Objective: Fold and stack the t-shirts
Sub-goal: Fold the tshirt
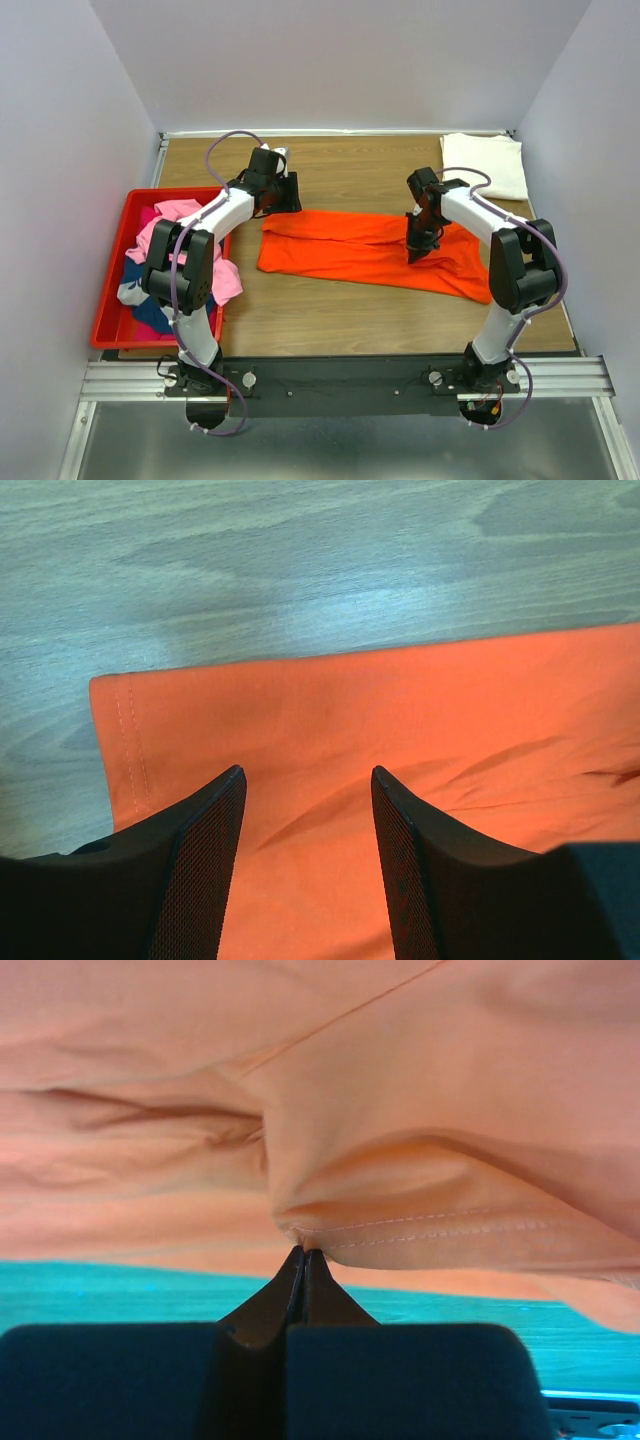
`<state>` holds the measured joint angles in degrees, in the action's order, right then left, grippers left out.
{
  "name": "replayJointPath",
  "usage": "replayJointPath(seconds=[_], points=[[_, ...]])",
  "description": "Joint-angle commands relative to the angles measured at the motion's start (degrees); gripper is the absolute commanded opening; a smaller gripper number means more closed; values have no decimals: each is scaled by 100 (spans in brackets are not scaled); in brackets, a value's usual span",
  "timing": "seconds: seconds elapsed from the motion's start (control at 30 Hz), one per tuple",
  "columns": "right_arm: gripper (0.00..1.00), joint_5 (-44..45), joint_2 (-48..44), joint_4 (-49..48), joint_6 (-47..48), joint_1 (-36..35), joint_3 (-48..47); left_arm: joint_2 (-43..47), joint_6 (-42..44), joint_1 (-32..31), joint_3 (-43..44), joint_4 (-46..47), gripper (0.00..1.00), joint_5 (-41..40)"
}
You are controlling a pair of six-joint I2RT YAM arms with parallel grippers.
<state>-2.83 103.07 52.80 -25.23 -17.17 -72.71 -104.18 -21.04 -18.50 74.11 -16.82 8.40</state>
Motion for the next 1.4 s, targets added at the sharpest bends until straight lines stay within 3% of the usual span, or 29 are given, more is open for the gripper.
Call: replayJointPath(seconds=[0.0,0.23,0.4,0.53,0.57,0.67,0.8,1.0,1.37], points=[[0,-525,21,222,-104,3,-60,-6,38,-22,-81,-111,61,-5],[2,-675,-6,319,-192,-6,-24,-32,38,-22,-72,-129,61,-23],[12,-789,-23,363,-236,-32,-33,-85,56,-22,-19,-146,61,-23],[40,-720,-119,389,-271,-41,-164,-120,56,-22,-19,-102,61,-23],[51,-510,-155,389,-315,-41,-304,-181,56,-22,16,-67,61,-6],[62,104,-129,398,-377,-15,-612,-365,-5,-22,130,11,61,99],[63,396,108,276,-281,319,-1131,-541,-93,-22,350,56,61,135],[66,450,477,-321,-43,1459,-1597,-604,-172,-22,263,-50,61,21],[68,318,934,-823,291,2736,-1694,-744,-269,4,-203,135,61,-49]])
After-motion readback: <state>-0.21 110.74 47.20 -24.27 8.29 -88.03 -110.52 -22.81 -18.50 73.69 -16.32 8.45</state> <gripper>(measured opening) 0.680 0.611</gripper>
